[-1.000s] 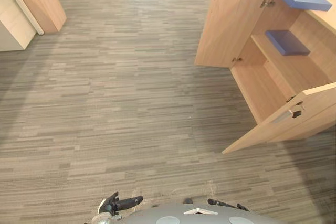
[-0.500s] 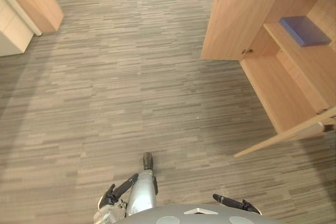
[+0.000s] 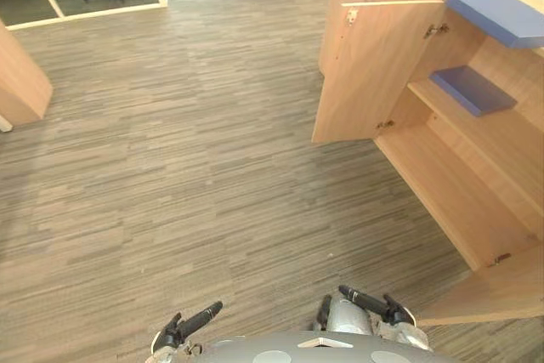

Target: Walk over to the cabinet, pick up the folder, carry it to the office cabinet, place the folder inside the office cabinet, then close the office cabinet door

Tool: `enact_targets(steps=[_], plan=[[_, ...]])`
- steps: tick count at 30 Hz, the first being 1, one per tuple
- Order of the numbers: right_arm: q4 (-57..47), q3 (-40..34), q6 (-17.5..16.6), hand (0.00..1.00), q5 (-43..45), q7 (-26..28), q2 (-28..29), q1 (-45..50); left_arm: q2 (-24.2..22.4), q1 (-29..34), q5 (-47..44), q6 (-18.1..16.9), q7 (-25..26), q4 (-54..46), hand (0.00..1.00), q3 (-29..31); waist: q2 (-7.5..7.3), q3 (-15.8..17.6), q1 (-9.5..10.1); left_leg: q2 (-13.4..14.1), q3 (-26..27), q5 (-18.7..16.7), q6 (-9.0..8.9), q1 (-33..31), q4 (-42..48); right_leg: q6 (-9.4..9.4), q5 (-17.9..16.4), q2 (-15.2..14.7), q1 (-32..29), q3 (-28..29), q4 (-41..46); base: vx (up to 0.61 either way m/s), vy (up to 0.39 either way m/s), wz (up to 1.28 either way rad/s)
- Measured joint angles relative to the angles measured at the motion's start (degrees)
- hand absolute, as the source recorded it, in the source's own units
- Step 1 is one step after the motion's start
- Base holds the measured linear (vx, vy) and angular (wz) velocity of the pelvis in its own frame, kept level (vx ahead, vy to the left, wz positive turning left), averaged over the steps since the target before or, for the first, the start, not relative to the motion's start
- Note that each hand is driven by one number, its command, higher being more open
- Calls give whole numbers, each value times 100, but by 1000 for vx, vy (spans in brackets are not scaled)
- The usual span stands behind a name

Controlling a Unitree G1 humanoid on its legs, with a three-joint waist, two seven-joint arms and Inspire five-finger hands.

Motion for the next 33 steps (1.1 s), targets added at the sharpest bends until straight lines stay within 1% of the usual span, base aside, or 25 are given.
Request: enact_targets(steps=[1,2,4,5,6,7,8,9,10,11,12,14,16,18,19,21,22,23,24,26,27,28,29,31,33], plan=[[8,74,-1,100,-3,-48,21,-58,0,-11,108,-1,6,-8,100,-1,-39,-5,3,25,185,-107,-154,176,-215,-104,378,85,-30,-633,-857,599,-45,-16],[58,91,3,100,-2,-86,52,-93,-1,-27,207,5,18,-16,100,2,-160,16,2,-7,322,-220,-333,383,-333,-333,630,119,-14,-1473,-1467,542,-88,-15],[106,77,28,100,-1,-91,22,-63,-49,-12,254,23,38,-14,100,39,-139,6,-4,69,385,-317,-493,585,-329,-1062,932,250,64,-1654,-1490,528,-111,-34],[155,83,41,100,-74,-65,-50,-104,-186,30,357,33,59,-13,100,223,5,-48,32,276,527,-379,-643,617,-84,-1273,900,489,64,-1628,-1331,629,-150,-81],[139,81,10,100,-192,-49,-46,-127,-258,24,426,54,75,-13,100,354,58,-73,23,489,640,-473,-820,496,418,-1422,777,680,91,-1578,-1288,764,-194,-116],[134,57,-12,100,-215,-58,29,-133,-287,-38,415,88,78,-9,100,482,78,-85,4,782,702,-475,-906,154,1521,-1434,584,908,159,-1368,-1308,755,-220,-132],[129,-111,-2,100,-195,-78,111,-111,-356,-102,392,90,101,-9,100,697,88,-75,28,1115,659,-29,-929,-322,3034,-1418,417,1190,363,-1041,-1369,626,-165,-133],[130,-166,2,100,-191,-99,126,-103,-378,-71,387,87,131,-7,100,844,107,-60,32,1319,593,453,-889,-551,3853,-1398,346,1338,526,-850,-1428,597,-126,-153],[138,-210,10,100,-139,-158,117,-70,-426,-70,211,74,173,-54,100,964,195,-9,41,1738,429,728,-725,-1031,5577,-1310,239,1644,935,-497,-1525,567,-69,-149],[166,-207,11,100,-94,-196,125,-64,-432,-75,85,39,178,-100,100,983,177,63,45,1966,335,744,-678,-1343,6559,-1276,103,1801,1290,-195,-1549,640,-41,-177],[201,-163,14,100,-89,-204,152,-48,-428,-71,-107,3,161,-178,100,1055,82,102,76,2113,212,645,-530,-1761,7313,-1205,-23,1868,1681,183,-1584,504,-4,-145],[206,-12,21,100,-93,-209,160,18,-395,-55,-209,-58,172,-314,100,1067,-40,113,236,2223,248,395,-190,-2343,7390,-1085,-67,1927,2082,805,-1855,437,50,-167],[208,142,33,100,-92,-219,132,-16,-417,-36,-285,-145,175,-405,100,1059,-88,85,330,2145,13,176,-163,-2992,6827,-843,-23,1955,2431,1374,-2206,426,130,-155],[276,298,30,100,-89,-228,107,-58,-432,43,-326,-160,190,-432,100,1040,-103,96,380,1842,-427,-45,-283,-3334,5495,-640,51,1900,2709,1831,-2450,399,202,-128],[325,391,34,100,-80,-234,115,-93,-476,80,-359,-159,208,-428,100,1047,-126,109,437,1543,-883,-100,-385,-3382,4339,-491,24,1808,2857,2078,-2527,486,291,-117],[321,518,30,100,31,-235,155,-82,-453,59,-359,-152,236,-426,100,1041,-215,151,492,1044,-1713,34,-579,-3345,2685,-256,-108,1562,3056,2343,-2570,526,379,-95],[316,585,0,100,32,-224,144,-49,-445,58,-354,-161,268,-403,100,957,-216,139,492,859,-2117,357,-667,-3246,1621,-54,-224,1410,3128,2435,-2578,528,510,-85],[308,611,-22,100,59,-219,113,33,-464,57,-355,-163,318,-332,100,842,-105,90,519,874,-2279,838,-819,-3250,1340,196,-377,1325,3248,2576,-2582,438,473,-81],[308,629,-21,100,93,-224,129,34,-453,79,-356,-160,328,-251,100,843,-86,63,520,838,-2219,1191,-945,-3263,1531,304,-445,1240,3317,2667,-2576,448,500,-80],[311,663,-11,100,123,-172,354,26,-331,81,-333,-161,387,-175,100,831,-375,-77,507,553,-1697,642,-657,-3371,2213,683,-358,671,3178,2875,-2176,468,455,-71],[308,652,-8,100,123,-138,378,25,-327,81,-332,-158,385,-173,100,837,-386,-93,546,533,-1549,507,-579,-3329,2306,762,-309,561,3046,2950,-1906,532,499,-83],[315,642,-7,100,115,-89,371,42,-302,82,-314,-157,394,-158,100,832,-391,-100,592,426,-1260,349,-376,-3139,2356,750,-241,336,2743,3060,-1227,410,420,-90],[314,617,4,100,117,-69,359,47,-266,83,-244,-159,433,-139,100,728,-400,-132,599,334,-967,248,-193,-2859,2252,542,-55,86,2367,3128,-384,384,407,-86],[277,583,-31,100,-2,-58,314,41,-162,77,52,-160,452,-106,100,459,-352,-134,541,240,-637,194,-22,-2324,1888,168,116,-183,1873,2998,874,327,343,-68],[243,590,-91,100,-134,-53,261,47,6,57,647,-155,433,-104,100,39,-264,-188,442,185,-364,267,108,-1534,1192,-47,-59,-316,1553,2170,1637,297,289,-65]])
